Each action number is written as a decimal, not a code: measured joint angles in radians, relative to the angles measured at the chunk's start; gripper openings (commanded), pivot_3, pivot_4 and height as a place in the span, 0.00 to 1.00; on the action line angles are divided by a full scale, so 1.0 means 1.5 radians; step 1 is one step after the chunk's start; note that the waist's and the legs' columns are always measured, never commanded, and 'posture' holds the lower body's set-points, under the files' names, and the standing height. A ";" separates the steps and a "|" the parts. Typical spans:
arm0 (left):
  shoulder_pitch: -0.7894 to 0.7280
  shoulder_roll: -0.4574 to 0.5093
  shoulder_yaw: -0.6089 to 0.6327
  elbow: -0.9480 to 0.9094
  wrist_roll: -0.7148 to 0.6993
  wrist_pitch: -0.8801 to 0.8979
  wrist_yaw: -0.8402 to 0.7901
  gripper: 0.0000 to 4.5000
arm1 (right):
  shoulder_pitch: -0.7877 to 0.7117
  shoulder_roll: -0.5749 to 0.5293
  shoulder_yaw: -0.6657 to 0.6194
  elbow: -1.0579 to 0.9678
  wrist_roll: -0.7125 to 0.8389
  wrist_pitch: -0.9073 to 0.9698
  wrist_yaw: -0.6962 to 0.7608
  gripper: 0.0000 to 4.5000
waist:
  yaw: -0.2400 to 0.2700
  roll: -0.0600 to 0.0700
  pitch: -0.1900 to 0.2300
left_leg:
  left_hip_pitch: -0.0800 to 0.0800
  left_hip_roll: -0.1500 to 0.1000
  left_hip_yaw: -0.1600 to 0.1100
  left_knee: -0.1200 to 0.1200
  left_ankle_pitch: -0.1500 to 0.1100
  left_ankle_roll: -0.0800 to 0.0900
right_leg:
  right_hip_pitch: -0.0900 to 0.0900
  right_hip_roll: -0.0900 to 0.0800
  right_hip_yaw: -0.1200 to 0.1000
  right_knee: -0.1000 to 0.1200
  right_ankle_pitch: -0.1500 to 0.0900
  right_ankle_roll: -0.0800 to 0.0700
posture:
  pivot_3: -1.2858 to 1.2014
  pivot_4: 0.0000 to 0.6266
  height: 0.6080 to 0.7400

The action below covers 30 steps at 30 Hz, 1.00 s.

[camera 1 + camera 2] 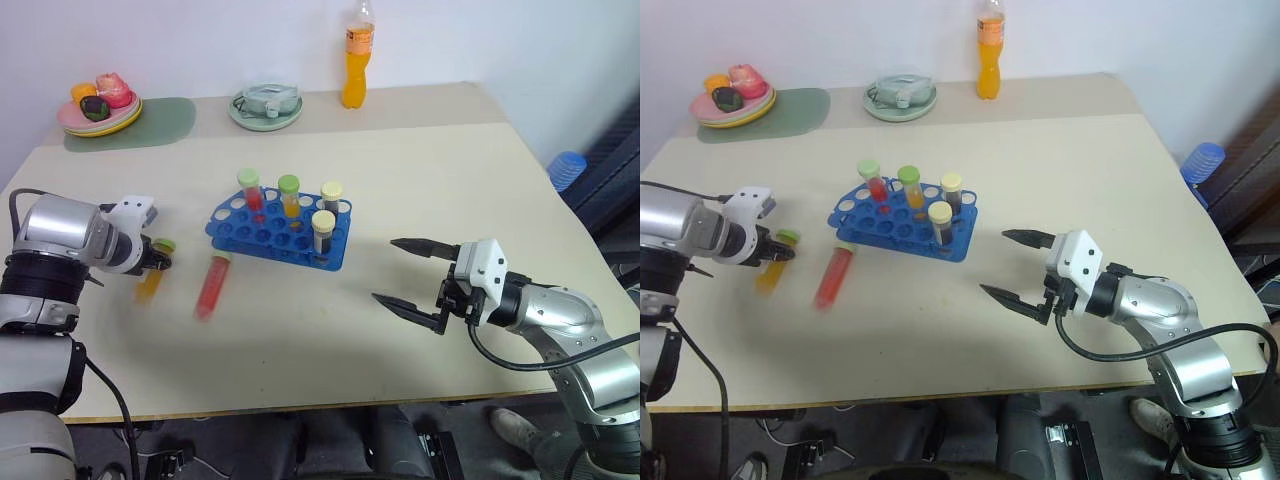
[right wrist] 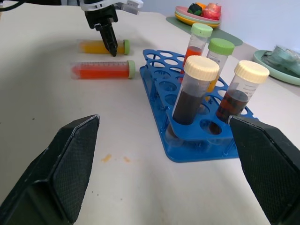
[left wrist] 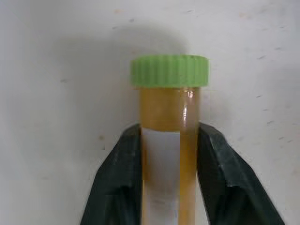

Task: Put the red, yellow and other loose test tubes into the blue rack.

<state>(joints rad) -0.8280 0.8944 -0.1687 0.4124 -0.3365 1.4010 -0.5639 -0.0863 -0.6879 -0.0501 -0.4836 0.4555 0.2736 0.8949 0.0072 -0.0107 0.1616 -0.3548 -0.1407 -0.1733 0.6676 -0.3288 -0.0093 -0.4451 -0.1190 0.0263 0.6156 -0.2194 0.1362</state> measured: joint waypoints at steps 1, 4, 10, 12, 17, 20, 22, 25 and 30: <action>0.011 0.000 0.015 -0.012 0.000 0.007 0.002 0.37 | -0.003 0.000 0.001 0.000 0.000 0.001 0.003 1.00 | -0.001 0.000 0.000 | 0.000 0.000 0.000 0.000 0.000 0.000 | 0.000 0.000 0.000 0.000 0.000 0.000 | 0.52 0.24 1.00; 0.049 0.001 0.065 -0.059 -0.006 0.027 0.008 0.37 | -0.014 0.000 0.002 0.002 0.000 0.002 0.010 1.00 | -0.003 0.000 0.000 | 0.000 0.000 0.000 0.000 0.000 0.000 | 0.000 0.000 0.000 0.000 0.000 0.000 | 0.52 0.24 1.00; 0.168 -0.042 0.268 -0.267 -0.062 0.010 0.014 0.37 | -0.033 0.000 0.009 0.020 0.000 0.002 0.028 1.00 | 0.003 0.000 0.000 | -0.001 0.000 0.000 0.000 0.000 0.000 | 0.000 0.000 0.000 -0.001 0.000 0.000 | 0.52 0.24 1.00; 0.198 -0.051 0.309 -0.331 -0.085 -0.015 0.001 0.37 | -0.035 0.001 0.010 0.025 -0.001 0.002 0.031 1.00 | 0.004 0.000 0.000 | 0.000 0.000 0.000 0.000 0.000 0.000 | 0.000 0.000 0.000 -0.001 0.000 0.000 | 0.52 0.24 1.00; 0.266 -0.139 0.356 -0.492 -0.126 -0.197 -0.035 0.37 | -0.041 0.000 0.010 0.035 -0.001 0.002 0.038 1.00 | 0.007 0.000 0.000 | -0.001 0.000 0.000 0.001 0.000 0.000 | 0.001 -0.001 -0.001 -0.001 0.000 0.000 | 0.52 0.24 1.00; 0.272 -0.183 0.341 -0.535 -0.129 -0.298 -0.030 0.37 | -0.041 -0.002 0.007 0.035 -0.001 0.002 0.038 1.00 | 0.005 0.000 0.000 | 0.000 0.000 0.000 0.001 0.000 0.000 | 0.001 -0.001 -0.001 -0.001 0.000 0.000 | 0.52 0.24 1.00; 0.279 -0.202 0.323 -0.540 -0.129 -0.336 -0.031 0.37 | -0.030 -0.012 -0.003 0.033 -0.001 0.003 0.037 1.00 | 0.004 0.001 -0.001 | 0.000 0.000 0.001 0.000 0.000 0.000 | 0.001 -0.001 0.000 -0.001 0.000 0.000 | 0.52 0.24 1.00; 0.289 -0.255 0.277 -0.530 -0.114 -0.440 -0.041 0.37 | -0.010 -0.025 -0.020 0.021 0.000 0.004 0.034 1.00 | 0.005 0.000 0.000 | 0.000 0.000 0.001 0.001 0.000 0.000 | 0.001 -0.001 0.000 -0.001 0.000 0.000 | 0.52 0.24 1.00; 0.282 -0.371 0.224 -0.415 -0.028 -0.730 -0.031 0.37 | 0.024 -0.035 -0.053 -0.018 0.002 0.019 0.016 1.00 | 0.012 0.000 -0.001 | 0.000 0.000 0.001 0.001 0.000 0.000 | 0.001 -0.001 0.000 -0.002 0.000 0.000 | 0.52 0.24 1.00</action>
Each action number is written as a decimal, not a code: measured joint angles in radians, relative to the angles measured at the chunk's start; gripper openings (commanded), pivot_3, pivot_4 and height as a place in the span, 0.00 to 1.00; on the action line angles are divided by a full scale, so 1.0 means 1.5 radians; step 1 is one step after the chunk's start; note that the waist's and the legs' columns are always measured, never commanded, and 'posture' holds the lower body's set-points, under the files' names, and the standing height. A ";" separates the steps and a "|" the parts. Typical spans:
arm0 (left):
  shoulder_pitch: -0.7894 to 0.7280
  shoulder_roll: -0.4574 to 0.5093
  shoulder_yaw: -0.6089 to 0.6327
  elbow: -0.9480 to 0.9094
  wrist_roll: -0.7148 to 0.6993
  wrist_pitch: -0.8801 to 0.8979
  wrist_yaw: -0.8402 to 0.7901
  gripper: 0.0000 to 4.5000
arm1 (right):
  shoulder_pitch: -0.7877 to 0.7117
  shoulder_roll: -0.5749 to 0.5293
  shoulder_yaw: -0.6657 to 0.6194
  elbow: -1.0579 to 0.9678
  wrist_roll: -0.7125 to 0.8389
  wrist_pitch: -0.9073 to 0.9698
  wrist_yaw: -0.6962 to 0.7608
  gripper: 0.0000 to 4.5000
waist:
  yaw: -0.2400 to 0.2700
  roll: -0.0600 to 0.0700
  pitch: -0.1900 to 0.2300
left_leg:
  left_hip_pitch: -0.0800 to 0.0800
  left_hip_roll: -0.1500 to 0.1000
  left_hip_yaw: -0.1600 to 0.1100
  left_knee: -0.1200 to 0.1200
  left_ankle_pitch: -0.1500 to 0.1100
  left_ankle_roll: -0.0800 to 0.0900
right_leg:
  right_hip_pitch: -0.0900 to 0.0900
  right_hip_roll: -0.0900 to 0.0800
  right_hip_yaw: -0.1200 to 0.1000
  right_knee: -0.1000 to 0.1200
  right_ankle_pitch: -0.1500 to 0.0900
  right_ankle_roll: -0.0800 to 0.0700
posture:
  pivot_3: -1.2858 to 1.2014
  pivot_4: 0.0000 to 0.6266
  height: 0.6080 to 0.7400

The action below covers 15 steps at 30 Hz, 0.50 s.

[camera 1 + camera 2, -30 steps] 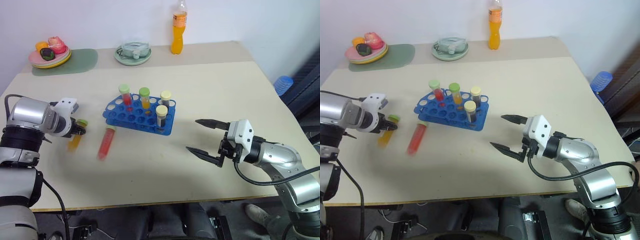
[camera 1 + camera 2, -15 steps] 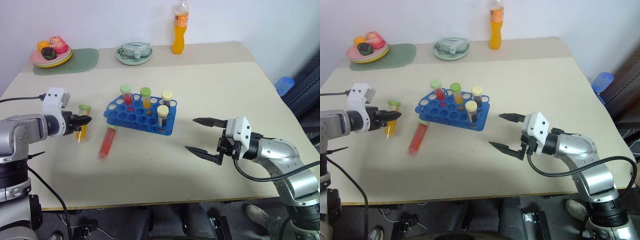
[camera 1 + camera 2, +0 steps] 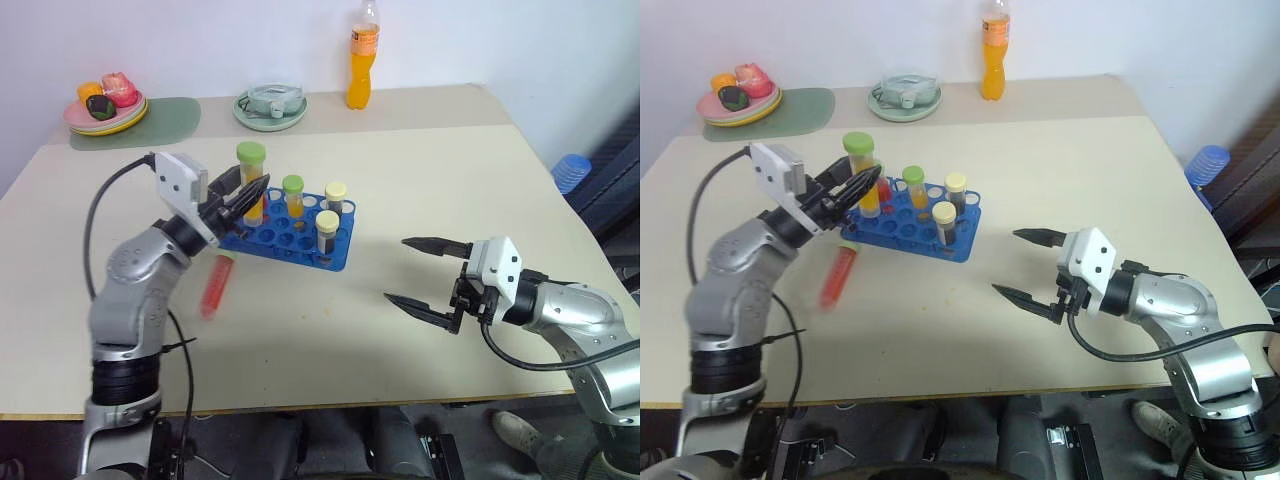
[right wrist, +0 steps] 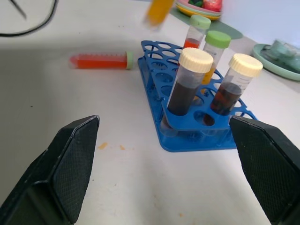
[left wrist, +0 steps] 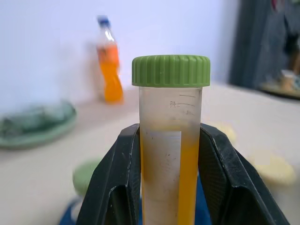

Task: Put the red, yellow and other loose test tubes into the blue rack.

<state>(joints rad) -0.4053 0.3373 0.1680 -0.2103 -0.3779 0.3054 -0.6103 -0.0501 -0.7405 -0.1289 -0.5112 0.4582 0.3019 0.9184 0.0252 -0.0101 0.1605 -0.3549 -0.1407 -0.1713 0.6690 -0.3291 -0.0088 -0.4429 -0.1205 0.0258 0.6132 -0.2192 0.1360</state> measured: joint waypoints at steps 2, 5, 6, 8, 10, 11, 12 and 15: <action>-0.001 -0.025 -0.021 0.040 0.022 -0.063 0.001 0.37 | 0.012 -0.006 -0.014 -0.009 0.001 0.010 -0.008 1.00 | 0.002 0.000 0.000 | 0.000 0.000 0.000 0.000 0.000 0.000 | 0.000 0.000 0.000 0.000 0.000 0.000 | 0.52 0.24 1.00; 0.000 -0.042 -0.056 0.093 0.058 -0.143 -0.001 0.37 | 0.025 -0.007 -0.028 -0.024 0.008 0.018 -0.017 1.00 | 0.008 0.000 0.000 | 0.000 0.000 0.001 0.000 0.000 0.000 | 0.000 0.000 0.000 0.000 0.000 0.000 | 0.52 0.24 1.00; 0.001 -0.047 -0.064 0.108 0.063 -0.165 -0.005 0.37 | 0.030 -0.007 -0.033 -0.030 0.013 0.023 -0.022 1.00 | 0.010 0.000 0.000 | 0.000 0.000 0.000 0.000 0.000 0.000 | 0.000 0.000 0.000 0.000 0.000 0.000 | 0.52 0.24 1.00; 0.009 -0.059 -0.077 0.132 0.073 -0.199 -0.012 0.37 | 0.041 -0.007 -0.040 -0.038 0.018 0.030 -0.030 1.00 | 0.011 0.000 0.000 | 0.000 0.000 0.000 0.001 0.000 0.001 | 0.000 0.000 0.000 0.000 0.000 0.000 | 0.52 0.24 1.00; 0.018 -0.063 -0.095 0.162 0.083 -0.235 -0.021 0.37 | 0.056 -0.007 -0.048 -0.045 0.020 0.037 -0.037 1.00 | 0.011 0.000 0.000 | 0.000 0.000 0.000 0.001 0.000 0.001 | 0.000 0.000 0.000 0.000 0.000 0.000 | 0.52 0.24 1.00; 0.022 -0.064 -0.101 0.175 0.087 -0.248 -0.025 0.37 | 0.062 -0.007 -0.052 -0.048 0.022 0.039 -0.039 1.00 | 0.011 0.000 0.000 | 0.000 0.000 0.000 0.001 0.000 0.001 | 0.000 0.000 0.000 0.000 0.000 0.000 | 0.52 0.24 1.00; 0.027 -0.067 -0.104 0.188 0.090 -0.259 -0.027 0.37 | 0.065 -0.007 -0.053 -0.051 0.024 0.041 -0.041 1.00 | 0.011 0.000 0.000 | 0.000 0.000 0.000 0.001 0.000 0.001 | 0.000 0.000 0.000 0.000 0.000 0.000 | 0.52 0.24 1.00; 0.026 -0.074 -0.105 0.214 0.090 -0.300 -0.035 0.37 | 0.072 -0.007 -0.057 -0.057 0.026 0.045 -0.050 1.00 | 0.010 0.000 0.000 | 0.000 0.000 0.000 0.001 0.000 0.001 | 0.000 0.000 0.000 0.000 0.000 0.000 | 0.52 0.24 1.00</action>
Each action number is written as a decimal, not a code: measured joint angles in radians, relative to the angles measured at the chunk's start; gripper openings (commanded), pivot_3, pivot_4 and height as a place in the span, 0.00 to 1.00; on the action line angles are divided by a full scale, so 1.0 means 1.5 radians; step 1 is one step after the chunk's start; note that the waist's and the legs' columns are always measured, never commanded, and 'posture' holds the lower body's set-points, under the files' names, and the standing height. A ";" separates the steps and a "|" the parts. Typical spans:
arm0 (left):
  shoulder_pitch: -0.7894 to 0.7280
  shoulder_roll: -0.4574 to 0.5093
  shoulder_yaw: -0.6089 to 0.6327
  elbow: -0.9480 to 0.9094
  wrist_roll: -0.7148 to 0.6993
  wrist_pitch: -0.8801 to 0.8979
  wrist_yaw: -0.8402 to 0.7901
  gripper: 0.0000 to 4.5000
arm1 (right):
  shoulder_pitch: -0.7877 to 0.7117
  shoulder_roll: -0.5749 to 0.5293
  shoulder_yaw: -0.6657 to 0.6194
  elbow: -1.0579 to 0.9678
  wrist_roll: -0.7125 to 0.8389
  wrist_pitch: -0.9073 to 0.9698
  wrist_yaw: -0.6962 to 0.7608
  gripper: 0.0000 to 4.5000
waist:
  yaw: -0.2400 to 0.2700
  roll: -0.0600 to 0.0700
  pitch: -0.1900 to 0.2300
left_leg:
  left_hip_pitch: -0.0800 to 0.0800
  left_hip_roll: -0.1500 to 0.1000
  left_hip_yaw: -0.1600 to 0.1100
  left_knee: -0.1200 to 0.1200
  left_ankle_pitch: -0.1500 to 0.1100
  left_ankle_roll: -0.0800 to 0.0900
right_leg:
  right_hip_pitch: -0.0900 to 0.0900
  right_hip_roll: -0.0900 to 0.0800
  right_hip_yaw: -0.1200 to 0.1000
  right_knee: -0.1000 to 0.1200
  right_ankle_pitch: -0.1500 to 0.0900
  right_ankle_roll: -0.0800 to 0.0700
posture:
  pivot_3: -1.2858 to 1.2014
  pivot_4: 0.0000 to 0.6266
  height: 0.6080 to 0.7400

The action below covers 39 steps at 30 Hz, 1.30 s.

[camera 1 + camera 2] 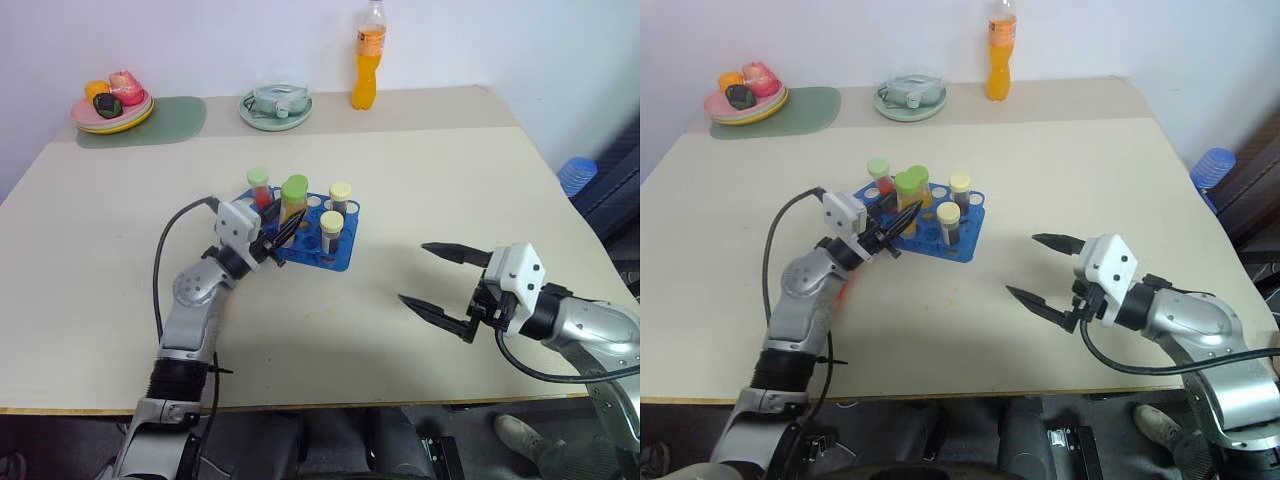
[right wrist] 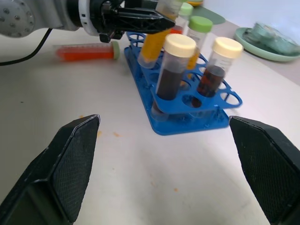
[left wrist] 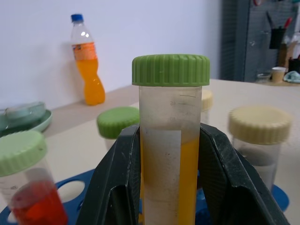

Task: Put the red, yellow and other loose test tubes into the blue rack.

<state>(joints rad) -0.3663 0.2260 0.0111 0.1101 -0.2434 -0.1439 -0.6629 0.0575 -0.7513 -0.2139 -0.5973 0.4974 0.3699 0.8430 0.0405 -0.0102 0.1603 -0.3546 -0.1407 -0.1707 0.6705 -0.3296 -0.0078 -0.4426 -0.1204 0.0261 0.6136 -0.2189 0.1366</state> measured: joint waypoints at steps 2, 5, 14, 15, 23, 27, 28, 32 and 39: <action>-0.001 -0.002 -0.001 0.021 0.001 -0.030 -0.007 0.37 | 0.000 0.000 0.000 -0.005 0.001 0.006 -0.005 1.00 | 0.000 0.000 0.000 | 0.000 0.000 0.000 0.000 0.000 0.000 | 0.000 0.000 0.000 0.000 0.000 0.000 | 0.52 0.24 1.00; -0.020 -0.016 -0.002 0.071 0.003 -0.073 -0.009 0.37 | -0.002 0.000 -0.001 -0.009 0.008 0.015 -0.014 1.00 | 0.002 0.000 0.000 | 0.000 0.000 0.000 0.001 0.000 0.000 | 0.001 0.000 0.000 0.000 0.000 0.000 | 0.52 0.24 1.00; -0.043 -0.036 -0.011 0.153 0.010 -0.161 -0.022 0.37 | -0.006 -0.007 -0.001 -0.018 0.019 0.025 -0.025 1.00 | 0.001 0.000 0.000 | 0.000 0.000 0.000 0.003 -0.001 0.001 | 0.002 0.000 0.000 0.000 0.000 0.000 | 0.52 0.24 1.00; -0.046 -0.036 -0.012 0.161 0.010 -0.173 -0.027 0.37 | -0.006 -0.008 -0.001 -0.018 0.019 0.025 -0.025 1.00 | 0.001 0.000 0.000 | 0.000 0.000 0.000 0.004 -0.001 0.002 | 0.002 0.000 0.000 0.000 0.000 0.000 | 0.52 0.24 1.00; -0.062 -0.042 -0.014 0.215 0.008 -0.240 -0.060 0.37 | -0.006 -0.008 -0.001 -0.018 0.019 0.025 -0.027 1.00 | 0.002 0.000 0.000 | 0.000 0.000 0.000 0.005 -0.002 0.002 | 0.003 0.000 0.000 0.000 0.000 0.001 | 0.52 0.24 1.00; -0.070 -0.049 -0.013 0.236 0.002 -0.260 -0.071 0.37 | -0.006 -0.008 -0.001 -0.018 0.019 0.025 -0.029 1.00 | 0.002 0.000 0.000 | 0.000 0.000 0.000 0.005 -0.002 0.003 | 0.003 0.000 0.000 0.000 0.001 0.001 | 0.52 0.24 1.00; -0.070 -0.050 -0.012 0.238 -0.003 -0.262 -0.077 0.37 | -0.006 -0.008 -0.001 -0.018 0.018 0.025 -0.029 1.00 | 0.002 0.000 0.000 | -0.001 0.000 0.000 0.005 -0.002 0.003 | 0.003 0.000 0.000 0.000 0.001 0.001 | 0.52 0.24 1.00; -0.069 -0.051 -0.010 0.242 -0.012 -0.265 -0.087 0.37 | -0.004 -0.008 -0.001 -0.019 0.019 0.025 -0.031 1.00 | 0.002 0.000 0.000 | -0.001 0.000 0.000 0.006 -0.002 0.003 | 0.003 0.000 0.000 0.000 0.001 0.001 | 0.52 0.24 1.00; -0.042 -0.046 0.002 0.242 -0.022 -0.260 -0.092 0.37 | 0.007 -0.008 -0.011 -0.019 0.019 0.024 -0.028 1.00 | 0.001 0.000 -0.001 | 0.000 0.000 0.000 0.006 -0.002 0.003 | 0.003 0.000 0.000 0.000 0.001 0.001 | 0.52 0.24 1.00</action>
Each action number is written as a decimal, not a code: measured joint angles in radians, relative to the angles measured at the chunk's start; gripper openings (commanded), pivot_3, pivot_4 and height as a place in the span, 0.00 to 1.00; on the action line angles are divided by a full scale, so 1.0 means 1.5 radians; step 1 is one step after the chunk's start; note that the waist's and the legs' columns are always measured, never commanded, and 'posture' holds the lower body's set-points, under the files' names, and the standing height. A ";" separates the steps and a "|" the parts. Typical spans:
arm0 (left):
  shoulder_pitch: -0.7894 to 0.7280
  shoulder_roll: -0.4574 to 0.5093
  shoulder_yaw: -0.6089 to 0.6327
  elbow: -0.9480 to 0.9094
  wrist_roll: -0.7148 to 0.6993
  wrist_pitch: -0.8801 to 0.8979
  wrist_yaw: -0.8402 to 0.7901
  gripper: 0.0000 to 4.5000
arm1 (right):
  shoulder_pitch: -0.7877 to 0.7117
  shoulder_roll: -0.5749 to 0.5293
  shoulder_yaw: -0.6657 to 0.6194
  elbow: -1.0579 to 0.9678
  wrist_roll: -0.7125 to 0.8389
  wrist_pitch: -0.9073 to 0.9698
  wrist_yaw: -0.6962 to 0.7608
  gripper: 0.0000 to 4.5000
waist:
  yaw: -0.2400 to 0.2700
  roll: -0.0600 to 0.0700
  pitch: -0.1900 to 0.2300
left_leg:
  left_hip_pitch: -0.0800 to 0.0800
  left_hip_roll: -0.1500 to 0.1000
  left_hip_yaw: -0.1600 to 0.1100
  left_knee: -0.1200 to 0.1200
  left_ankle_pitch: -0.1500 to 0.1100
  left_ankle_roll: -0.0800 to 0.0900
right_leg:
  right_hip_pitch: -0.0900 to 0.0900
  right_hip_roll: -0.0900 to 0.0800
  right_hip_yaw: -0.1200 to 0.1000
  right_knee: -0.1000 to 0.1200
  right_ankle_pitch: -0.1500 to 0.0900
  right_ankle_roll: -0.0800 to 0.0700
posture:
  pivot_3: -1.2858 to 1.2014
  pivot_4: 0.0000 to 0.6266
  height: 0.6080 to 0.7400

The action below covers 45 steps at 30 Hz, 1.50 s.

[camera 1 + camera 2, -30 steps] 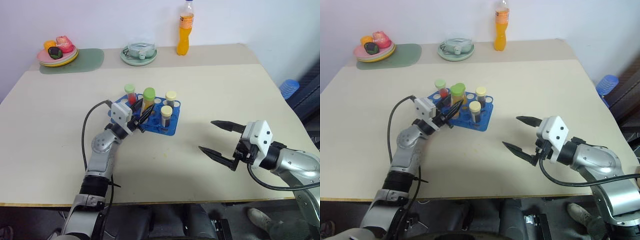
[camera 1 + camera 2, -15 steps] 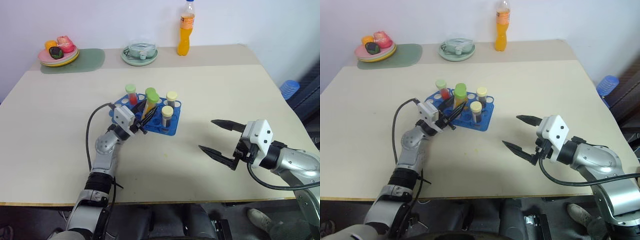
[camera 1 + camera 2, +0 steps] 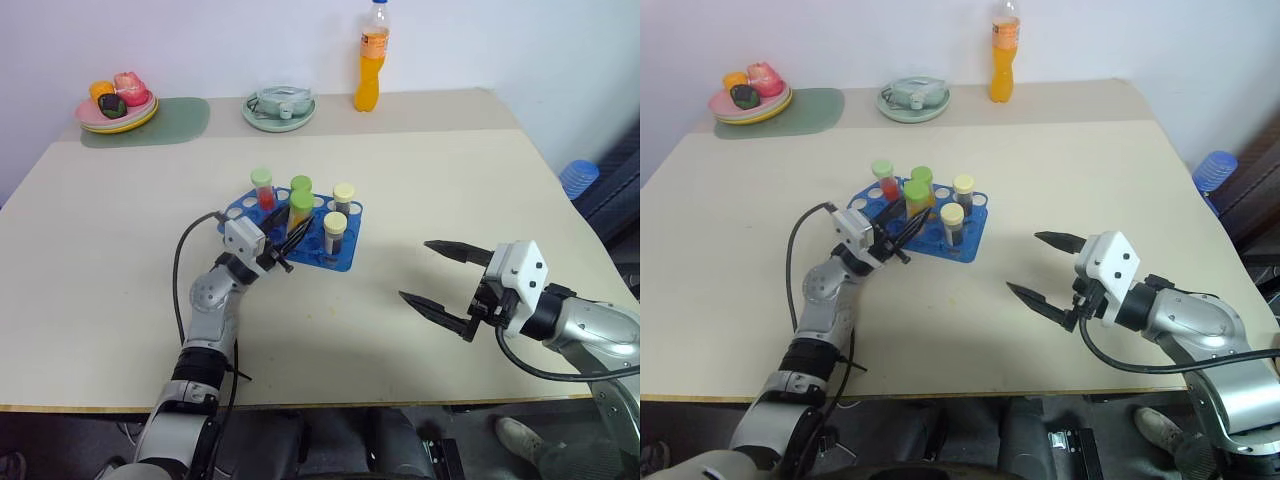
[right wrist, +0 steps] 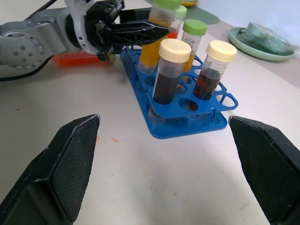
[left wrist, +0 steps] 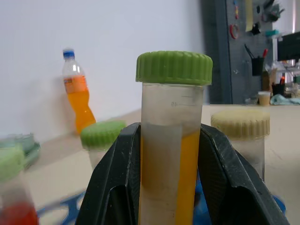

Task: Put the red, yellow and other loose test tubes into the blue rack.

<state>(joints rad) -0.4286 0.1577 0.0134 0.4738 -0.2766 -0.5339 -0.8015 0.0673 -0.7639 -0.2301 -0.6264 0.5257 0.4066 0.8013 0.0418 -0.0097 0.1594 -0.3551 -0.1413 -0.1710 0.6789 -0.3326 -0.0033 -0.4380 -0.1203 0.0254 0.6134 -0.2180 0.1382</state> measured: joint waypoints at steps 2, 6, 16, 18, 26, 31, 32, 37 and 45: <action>0.001 0.004 0.002 -0.001 -0.002 0.005 -0.002 0.37 | 0.000 0.000 0.000 0.000 0.000 -0.001 0.003 1.00 | 0.000 0.001 -0.001 | 0.000 0.000 0.000 0.000 0.000 0.000 | 0.000 0.000 0.000 0.000 0.000 0.000 | 0.52 0.24 1.00; 0.001 0.005 0.007 -0.001 -0.008 0.013 -0.002 0.37 | -0.001 0.000 0.000 0.001 -0.001 -0.004 0.008 1.00 | -0.001 0.002 -0.001 | 0.000 0.000 0.000 0.000 0.000 0.000 | 0.000 0.000 0.000 0.000 0.000 0.000 | 0.52 0.24 1.00; 0.023 0.009 0.007 -0.044 -0.064 0.080 -0.066 0.67 | -0.003 0.001 0.000 0.010 -0.003 -0.015 0.015 1.00 | 0.000 0.005 -0.003 | 0.000 0.000 0.000 0.000 -0.001 0.000 | 0.000 0.000 0.000 0.000 0.000 0.000 | 0.52 0.24 1.00; 0.025 0.008 0.004 -0.057 -0.071 0.105 -0.074 0.90 | -0.003 0.001 0.000 0.011 -0.006 -0.020 0.015 1.00 | -0.001 0.005 -0.003 | 0.000 0.000 0.000 0.000 -0.001 0.000 | 0.001 0.000 0.000 0.000 0.000 0.000 | 0.52 0.24 1.00; 0.056 0.014 0.001 -0.144 -0.054 0.181 -0.014 0.99 | -0.004 0.006 0.007 0.015 -0.008 -0.028 0.011 1.00 | 0.000 0.004 -0.003 | 0.000 0.000 0.000 0.001 -0.001 0.000 | 0.000 0.000 0.000 0.000 0.000 0.000 | 0.52 0.24 1.00; 0.079 0.043 0.002 -0.268 -0.073 0.219 -0.013 0.99 | -0.014 0.014 0.021 0.023 -0.010 -0.034 0.008 1.00 | 0.000 0.004 -0.003 | 0.000 0.000 0.000 0.001 -0.001 0.000 | 0.000 0.000 0.000 0.000 0.000 0.000 | 0.52 0.24 1.00; 0.081 0.051 0.003 -0.282 -0.078 0.230 -0.013 0.99 | -0.015 0.016 0.024 0.026 -0.011 -0.034 0.007 1.00 | 0.000 0.004 -0.003 | 0.000 0.000 0.000 0.001 -0.001 0.000 | 0.000 0.000 0.000 0.000 0.000 0.000 | 0.52 0.24 1.00; 0.106 0.085 0.021 -0.356 -0.143 0.339 0.009 0.99 | -0.022 0.026 0.041 0.033 -0.021 -0.042 0.008 1.00 | -0.001 0.004 -0.003 | 0.000 0.000 0.000 0.001 -0.001 0.000 | 0.000 0.000 0.000 0.000 0.000 0.000 | 0.52 0.24 1.00; 0.136 0.204 0.123 -0.504 -0.197 0.640 0.224 0.99 | -0.044 0.034 0.064 0.073 -0.030 -0.066 0.021 1.00 | -0.001 0.004 -0.002 | 0.000 0.000 0.000 0.001 -0.001 0.000 | -0.001 0.001 0.000 0.000 0.000 0.000 | 0.52 0.24 1.00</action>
<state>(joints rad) -0.2241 0.4638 0.1976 -0.2817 -0.5721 0.4259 -0.4651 0.0014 -0.7124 -0.1341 -0.5172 0.4814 0.3084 0.8332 0.0396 -0.0036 0.1559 -0.3555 -0.1408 -0.1711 0.6797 -0.3343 -0.0036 -0.4389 -0.1192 0.0260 0.6135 -0.2182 0.1382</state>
